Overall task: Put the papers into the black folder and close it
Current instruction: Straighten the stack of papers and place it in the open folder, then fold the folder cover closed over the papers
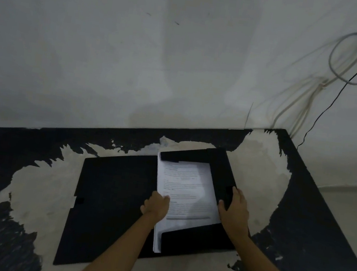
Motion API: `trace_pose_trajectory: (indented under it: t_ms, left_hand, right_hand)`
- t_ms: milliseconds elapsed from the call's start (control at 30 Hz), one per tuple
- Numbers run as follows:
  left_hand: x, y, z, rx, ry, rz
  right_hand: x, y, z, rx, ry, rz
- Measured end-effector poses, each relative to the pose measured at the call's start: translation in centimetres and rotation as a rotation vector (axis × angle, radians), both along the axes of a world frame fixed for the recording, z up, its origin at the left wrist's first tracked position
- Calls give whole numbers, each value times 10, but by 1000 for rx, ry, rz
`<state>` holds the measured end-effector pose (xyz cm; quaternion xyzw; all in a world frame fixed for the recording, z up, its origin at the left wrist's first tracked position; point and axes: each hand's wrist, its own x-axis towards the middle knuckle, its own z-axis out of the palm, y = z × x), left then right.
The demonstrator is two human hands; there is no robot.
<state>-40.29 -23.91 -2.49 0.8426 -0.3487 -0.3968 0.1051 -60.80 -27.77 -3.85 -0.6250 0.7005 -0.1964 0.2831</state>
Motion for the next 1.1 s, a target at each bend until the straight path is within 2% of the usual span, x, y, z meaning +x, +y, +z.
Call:
trace_pose_trajectory:
  t_ms: [133,300,400,500,600,700,967,1100]
  left_hand:
    - [-14,-8,0,52,-24,-118]
    - [-32,-17,4,125,-175,-332]
    - [-39,-18,6,136,-260,-345]
    - [-36,-13,6,88,-359,-276]
    - [-26,-1,2,25,-406,-224]
    - [-7,15,-1,-30,-398,-141]
    - [79,77,3,-102,-346,110]
    - [121,121,0,-29,-407,235]
  right_hand:
    - [-1,-1,2,14,3,15]
    - [-1,-2,2,29,2,20]
    - [-2,-3,2,38,3,21]
    - [-2,-1,4,44,15,36]
    - [4,3,12,-45,113,81]
    - [24,10,24,-107,144,239]
    - [118,55,26,9,-9,618]
    - [160,88,13,111,117,931]
